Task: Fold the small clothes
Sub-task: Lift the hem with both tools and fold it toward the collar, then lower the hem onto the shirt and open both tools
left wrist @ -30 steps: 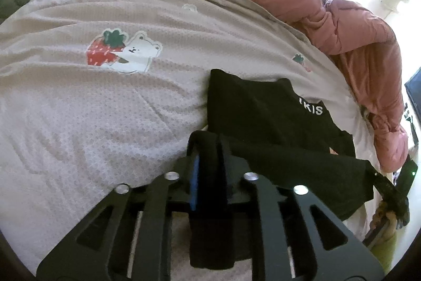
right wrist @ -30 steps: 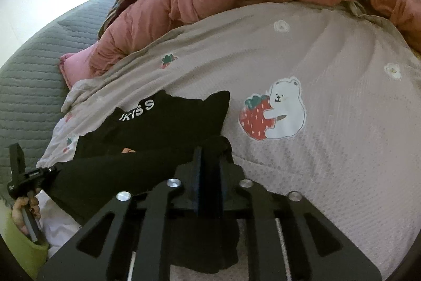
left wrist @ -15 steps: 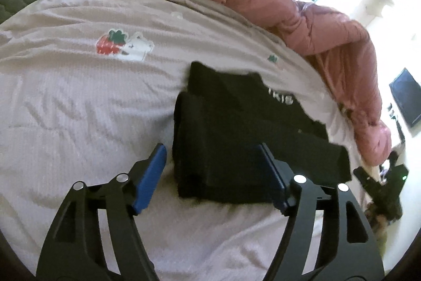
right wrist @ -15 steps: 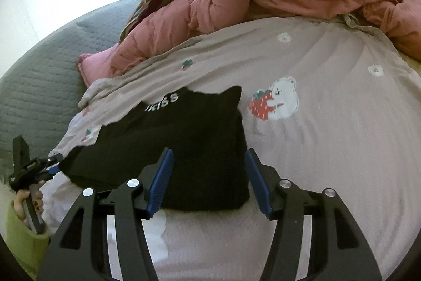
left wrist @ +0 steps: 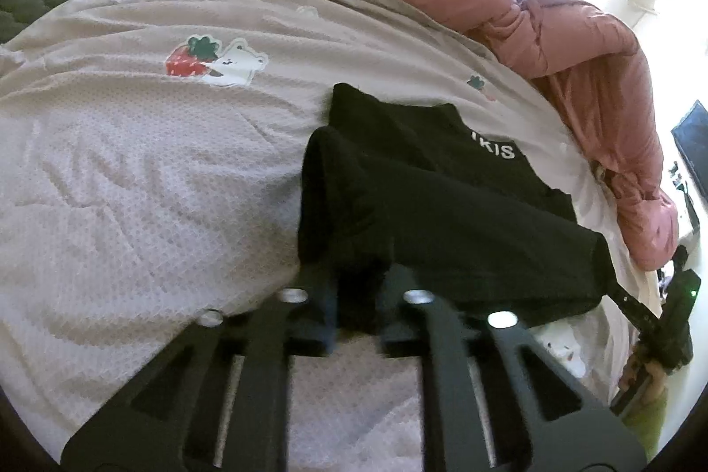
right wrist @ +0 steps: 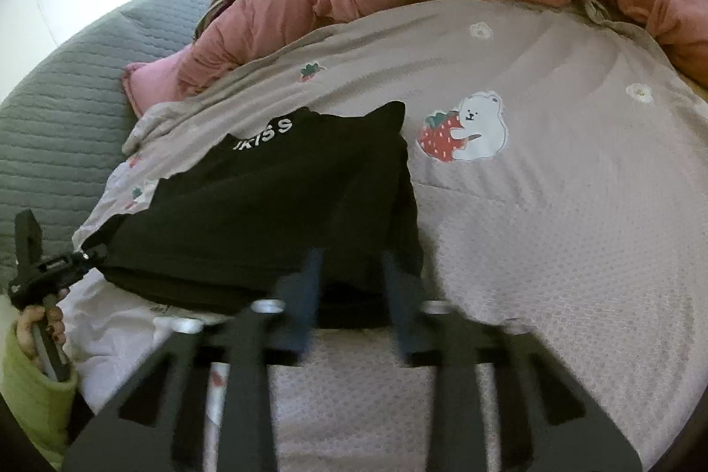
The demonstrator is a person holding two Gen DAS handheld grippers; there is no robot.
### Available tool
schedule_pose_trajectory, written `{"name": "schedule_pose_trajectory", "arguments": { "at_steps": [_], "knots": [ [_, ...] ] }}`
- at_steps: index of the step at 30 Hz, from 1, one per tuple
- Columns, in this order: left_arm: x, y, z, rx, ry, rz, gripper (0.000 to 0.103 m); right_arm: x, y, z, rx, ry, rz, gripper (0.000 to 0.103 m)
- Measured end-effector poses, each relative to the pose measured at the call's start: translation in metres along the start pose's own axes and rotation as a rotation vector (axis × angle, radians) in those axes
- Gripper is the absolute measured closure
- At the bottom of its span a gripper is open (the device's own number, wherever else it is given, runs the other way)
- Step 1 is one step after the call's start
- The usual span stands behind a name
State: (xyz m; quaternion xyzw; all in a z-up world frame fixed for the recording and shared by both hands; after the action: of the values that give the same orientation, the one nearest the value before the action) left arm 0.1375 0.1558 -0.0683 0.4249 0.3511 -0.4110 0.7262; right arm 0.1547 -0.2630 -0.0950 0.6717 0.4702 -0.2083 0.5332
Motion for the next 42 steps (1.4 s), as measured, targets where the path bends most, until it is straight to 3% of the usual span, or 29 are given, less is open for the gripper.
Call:
{"name": "schedule_pose_trajectory", "arguments": {
  "at_steps": [5, 12, 21, 25, 28, 30, 34, 37, 38, 42],
  "knots": [
    [-0.011, 0.017, 0.009, 0.011, -0.051, 0.024, 0.101, -0.012, 0.013, -0.002, -0.019, 0.026, 0.048, 0.094],
    [-0.016, 0.063, 0.021, -0.01, -0.091, 0.04, 0.101, -0.024, 0.064, -0.008, -0.031, 0.049, 0.135, 0.094],
    [0.026, 0.124, -0.009, -0.197, -0.159, -0.026, 0.099, 0.007, 0.134, 0.005, 0.085, 0.111, 0.128, 0.094],
    [0.044, 0.136, -0.021, -0.252, -0.207, -0.043, 0.086, 0.033, 0.156, 0.014, 0.124, 0.061, 0.102, 0.086],
    [0.049, 0.137, -0.036, -0.323, -0.312, -0.029, 0.055, 0.048, 0.166, 0.027, 0.175, 0.007, 0.096, 0.085],
    [0.045, 0.135, -0.048, -0.353, -0.327, 0.002, 0.054, 0.051, 0.167, 0.035, 0.198, -0.026, 0.104, 0.084],
    [0.033, 0.125, -0.059, -0.314, -0.252, 0.033, 0.054, 0.047, 0.156, 0.038, 0.163, -0.053, 0.121, 0.059],
    [0.03, 0.11, -0.057, -0.263, -0.219, 0.026, 0.054, 0.047, 0.141, 0.033, 0.087, -0.096, 0.109, 0.054],
    [0.031, 0.106, -0.054, -0.23, -0.192, 0.026, 0.054, 0.049, 0.138, 0.031, 0.064, -0.11, 0.099, 0.05],
    [0.043, 0.095, -0.038, -0.125, -0.079, -0.008, 0.054, 0.068, 0.133, 0.017, -0.051, -0.205, 0.036, 0.05]
  ]
}}
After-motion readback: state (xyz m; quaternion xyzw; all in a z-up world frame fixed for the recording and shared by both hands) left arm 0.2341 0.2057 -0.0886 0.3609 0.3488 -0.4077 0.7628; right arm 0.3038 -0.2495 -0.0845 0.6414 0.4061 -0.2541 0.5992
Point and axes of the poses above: each gripper's, at about its wrist camera, not at the fingertips, and x roughly the way its jaws point, z to its right, y to its top, the point moved 3 cm from there along x, roughly the way its jaws point, and after that the axes turned 15 degrees about -z, right-handed, at the moved point
